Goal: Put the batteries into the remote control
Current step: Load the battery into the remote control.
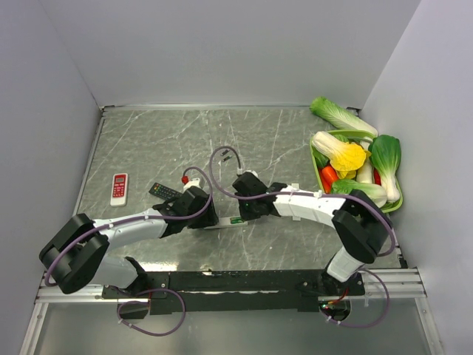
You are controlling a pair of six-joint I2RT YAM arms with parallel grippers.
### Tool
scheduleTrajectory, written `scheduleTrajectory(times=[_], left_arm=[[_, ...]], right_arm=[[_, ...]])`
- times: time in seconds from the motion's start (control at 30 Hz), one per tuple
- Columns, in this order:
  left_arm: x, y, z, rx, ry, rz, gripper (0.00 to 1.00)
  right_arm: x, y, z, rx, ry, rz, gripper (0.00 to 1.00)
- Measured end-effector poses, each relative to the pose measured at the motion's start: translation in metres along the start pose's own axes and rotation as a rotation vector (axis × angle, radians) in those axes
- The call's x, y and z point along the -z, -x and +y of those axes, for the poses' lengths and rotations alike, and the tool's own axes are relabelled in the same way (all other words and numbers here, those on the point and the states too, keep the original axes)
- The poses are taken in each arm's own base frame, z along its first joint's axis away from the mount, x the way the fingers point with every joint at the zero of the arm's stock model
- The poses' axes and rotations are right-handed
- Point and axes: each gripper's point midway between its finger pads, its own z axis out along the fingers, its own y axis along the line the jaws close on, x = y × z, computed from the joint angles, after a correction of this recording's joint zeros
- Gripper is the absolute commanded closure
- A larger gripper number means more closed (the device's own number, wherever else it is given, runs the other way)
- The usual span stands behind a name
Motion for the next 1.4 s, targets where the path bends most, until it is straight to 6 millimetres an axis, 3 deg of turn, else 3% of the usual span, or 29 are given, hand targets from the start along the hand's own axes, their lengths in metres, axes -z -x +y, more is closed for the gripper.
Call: scheduleTrajectory(times=[0.27,0.5,0.93,1.0,1.13,1.2,1.27,1.33,1.4], left_arm=[[0.002,-0.001,0.001,0.005,-0.003,-0.002,0.38],[0.015,-0.001,0.007,0.051,-0.018,-0.042,0.29],[0.074,0.04,0.009,0.191,-0.098,-0.286,0.05],[0.081,0.043,0.012,0.198,-0.097,-0.305,0.03],[0.088,0.044,0.019,0.201,-0.079,-0.327,0.01],[0.089,0.043,0.023,0.199,-0.066,-0.329,0.0],[0.091,0.044,0.025,0.197,-0.056,-0.333,0.01],[0.093,0.045,0.026,0.196,-0.05,-0.338,0.01],[0.096,0.047,0.027,0.194,-0.047,-0.346,0.01]], right_arm=[[-0.003,0.002,0.001,0.132,-0.134,0.022,1.0],[-0.006,0.005,0.008,0.216,-0.194,0.031,0.93],[0.008,0.01,0.016,0.264,-0.19,0.028,0.57],[0.019,0.02,0.018,0.259,-0.176,-0.003,0.53],[0.057,0.049,0.02,0.205,-0.114,-0.113,0.29],[0.078,0.068,0.01,0.151,-0.092,-0.178,0.27],[0.096,0.085,-0.012,0.078,-0.093,-0.246,0.19],[0.105,0.09,-0.044,0.001,-0.121,-0.275,0.03],[0.104,0.084,-0.077,-0.063,-0.159,-0.263,0.0]])
